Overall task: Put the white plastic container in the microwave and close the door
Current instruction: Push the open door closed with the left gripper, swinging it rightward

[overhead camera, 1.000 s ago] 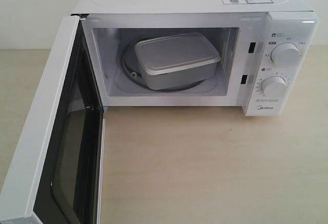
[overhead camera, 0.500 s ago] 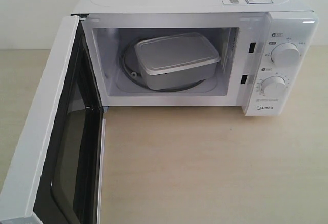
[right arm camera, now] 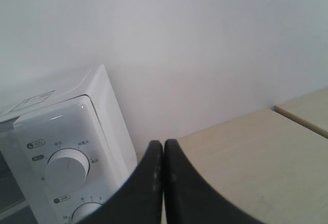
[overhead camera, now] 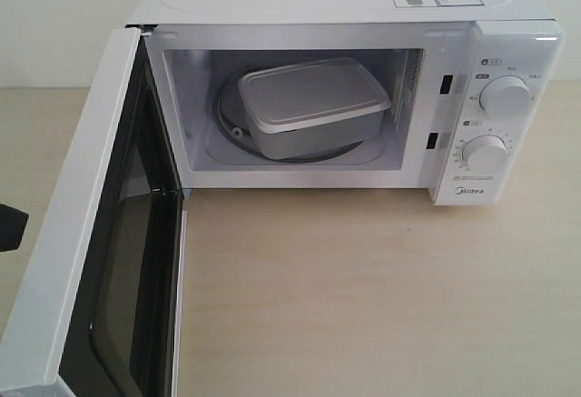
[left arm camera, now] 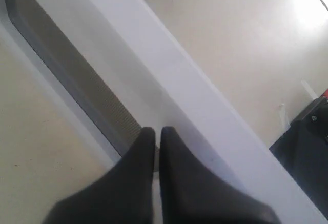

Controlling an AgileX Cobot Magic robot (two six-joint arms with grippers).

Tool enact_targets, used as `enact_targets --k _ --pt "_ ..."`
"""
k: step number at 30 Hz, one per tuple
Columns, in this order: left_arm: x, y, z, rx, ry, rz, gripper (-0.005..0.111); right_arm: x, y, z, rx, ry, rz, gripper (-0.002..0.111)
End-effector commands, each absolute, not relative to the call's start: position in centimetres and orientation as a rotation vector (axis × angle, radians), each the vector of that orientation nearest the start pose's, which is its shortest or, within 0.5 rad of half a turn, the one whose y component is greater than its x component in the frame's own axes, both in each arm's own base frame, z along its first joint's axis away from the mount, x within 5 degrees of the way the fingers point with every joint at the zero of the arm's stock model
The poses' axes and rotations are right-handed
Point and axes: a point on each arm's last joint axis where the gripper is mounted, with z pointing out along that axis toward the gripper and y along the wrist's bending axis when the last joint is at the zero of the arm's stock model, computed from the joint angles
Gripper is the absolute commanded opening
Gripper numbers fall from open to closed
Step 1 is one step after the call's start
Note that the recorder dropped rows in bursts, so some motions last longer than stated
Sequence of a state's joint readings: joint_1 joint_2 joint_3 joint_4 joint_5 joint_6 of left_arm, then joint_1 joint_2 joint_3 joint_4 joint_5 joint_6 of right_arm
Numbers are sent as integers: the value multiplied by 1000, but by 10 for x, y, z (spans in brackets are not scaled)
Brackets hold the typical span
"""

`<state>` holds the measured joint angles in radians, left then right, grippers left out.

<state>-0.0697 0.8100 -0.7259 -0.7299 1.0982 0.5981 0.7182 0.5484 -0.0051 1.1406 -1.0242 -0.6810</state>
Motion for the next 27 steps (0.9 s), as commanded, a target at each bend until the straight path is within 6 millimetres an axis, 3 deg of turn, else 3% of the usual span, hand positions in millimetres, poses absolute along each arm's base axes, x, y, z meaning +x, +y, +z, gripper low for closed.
enact_targets --k 1,5,14,27 --pt "125 -67 319 609 2319 -791 4 99 -9 221 338 1423 62 0" --pt "136 -76 311 681 2342 -832 4 99 -9 221 338 1423 62 0" --pt "173 -123 288 754 2298 -793 4 99 -9 221 338 1422 61 0" --pt "211 -183 299 795 2151 -759 4 98 -11 223 365 1400 66 0"
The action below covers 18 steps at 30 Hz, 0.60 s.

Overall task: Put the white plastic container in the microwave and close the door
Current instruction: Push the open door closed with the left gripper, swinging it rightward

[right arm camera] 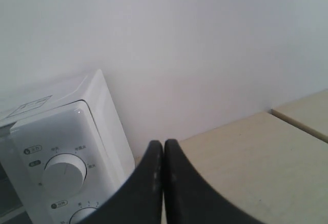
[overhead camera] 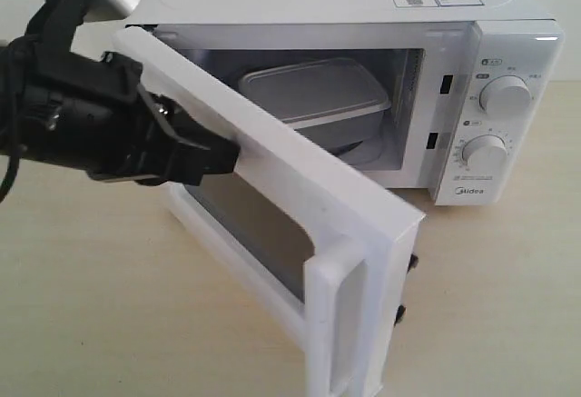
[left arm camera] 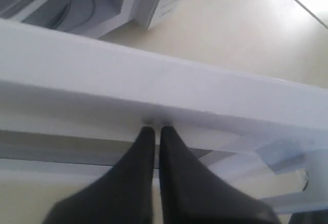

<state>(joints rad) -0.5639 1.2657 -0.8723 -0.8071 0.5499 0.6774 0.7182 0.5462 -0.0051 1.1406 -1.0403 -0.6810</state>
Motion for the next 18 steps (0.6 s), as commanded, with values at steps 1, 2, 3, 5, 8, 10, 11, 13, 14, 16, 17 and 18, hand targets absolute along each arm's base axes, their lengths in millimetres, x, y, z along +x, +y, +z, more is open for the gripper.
enact_targets --k 1,2,3,5,8,10,11,13,14,16,17,18 --pt "214 -187 299 795 2145 -753 4 98 -12 223 395 1384 84 0" --pt "216 -189 297 798 2151 -752 4 98 -12 224 423 1371 107 0" --pt "218 -191 295 796 2151 -748 4 97 -13 224 459 1355 141 0" --pt "224 -195 291 800 2157 -738 4 97 -13 224 509 1334 195 0" --pt "232 -198 285 785 2161 -712 4 97 -13 225 536 1323 225 0" --pt "238 -199 282 763 2143 -678 4 97 -13 225 536 1323 225 0" --pt "240 -199 281 758 2135 -662 4 97 -13 225 536 1323 225 0" --pt "244 -199 280 748 2117 -633 4 97 -13 224 531 1331 229 0" --pt "246 -199 279 749 2108 -617 4 98 -12 224 527 1339 235 0" --pt "250 -200 276 761 2091 -582 4 98 -10 222 518 1357 252 0" --pt "251 -200 275 756 2089 -573 4 98 -9 222 521 1361 272 0" --pt "253 -200 274 748 2084 -565 4 99 -7 222 513 1368 297 0"
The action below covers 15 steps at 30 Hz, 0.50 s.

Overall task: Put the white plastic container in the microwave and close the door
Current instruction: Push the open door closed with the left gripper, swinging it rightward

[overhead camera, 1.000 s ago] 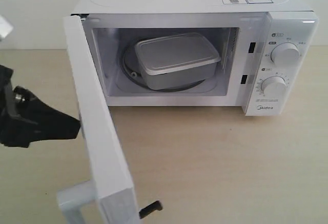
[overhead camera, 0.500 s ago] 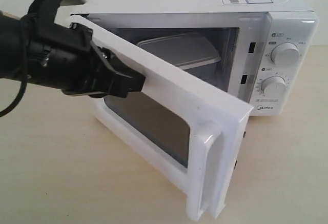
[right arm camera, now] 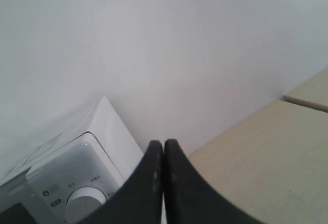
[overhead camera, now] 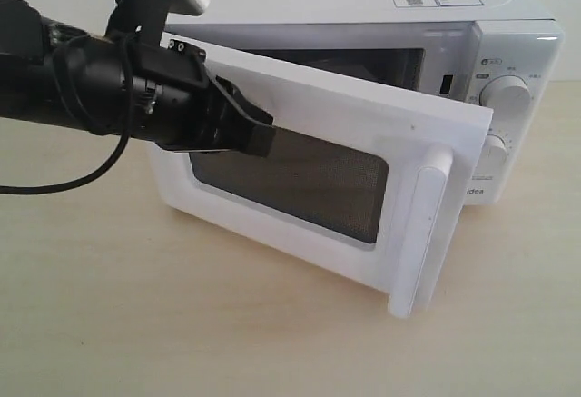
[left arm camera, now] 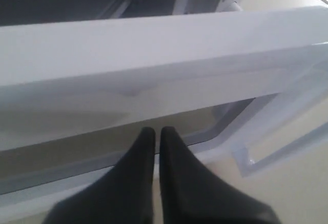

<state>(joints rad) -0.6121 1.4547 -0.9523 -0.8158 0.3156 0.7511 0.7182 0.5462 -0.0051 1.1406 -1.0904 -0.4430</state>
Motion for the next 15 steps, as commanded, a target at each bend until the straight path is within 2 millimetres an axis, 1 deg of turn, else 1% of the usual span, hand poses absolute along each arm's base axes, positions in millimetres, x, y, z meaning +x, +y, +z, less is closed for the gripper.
enact_targets --k 1,4,9,12,15 --pt "255 -201 274 741 2082 -558 4 99 -6 222 502 1375 312 0" --pt "260 -203 271 731 2081 -547 4 100 2 222 414 1399 343 0" --pt "271 -210 274 722 2065 -544 4 100 13 226 252 1400 368 0" --pt "279 -215 276 719 2056 -545 4 100 13 226 242 1402 369 0" --pt "284 -219 272 721 2065 -543 4 100 13 225 241 1404 370 0"
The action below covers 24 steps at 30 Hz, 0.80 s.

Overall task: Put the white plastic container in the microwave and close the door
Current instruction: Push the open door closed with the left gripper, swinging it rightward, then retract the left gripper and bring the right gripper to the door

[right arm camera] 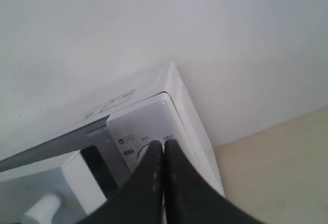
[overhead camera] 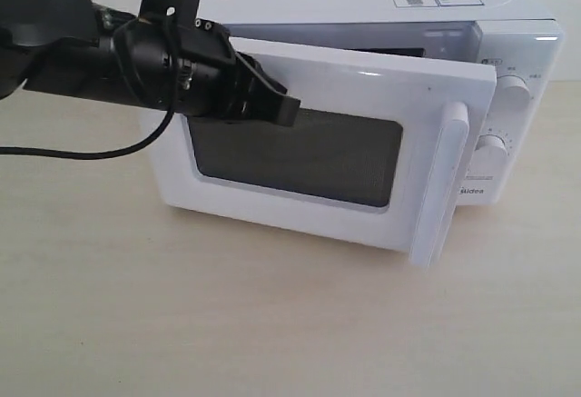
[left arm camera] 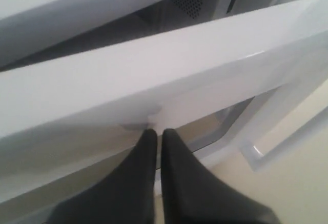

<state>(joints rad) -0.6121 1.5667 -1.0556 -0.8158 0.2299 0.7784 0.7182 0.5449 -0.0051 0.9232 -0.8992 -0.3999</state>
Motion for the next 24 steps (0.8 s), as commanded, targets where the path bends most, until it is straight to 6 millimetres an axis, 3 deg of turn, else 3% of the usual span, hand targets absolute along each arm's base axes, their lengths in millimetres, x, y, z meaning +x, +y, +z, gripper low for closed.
enact_targets --k 1,8,14,18,24 --pt "286 -220 270 721 2068 -541 4 100 14 225 239 1408 373 0" --pt "289 -220 268 707 2060 -519 4 98 34 217 33 1550 472 0" --pt "291 -220 269 717 2034 -489 4 101 57 246 -197 1526 512 0" --pt "292 -219 269 712 2030 -485 4 111 70 255 -258 1582 518 0" --pt "293 -219 270 697 2019 -472 4 134 95 249 -310 1694 515 0"
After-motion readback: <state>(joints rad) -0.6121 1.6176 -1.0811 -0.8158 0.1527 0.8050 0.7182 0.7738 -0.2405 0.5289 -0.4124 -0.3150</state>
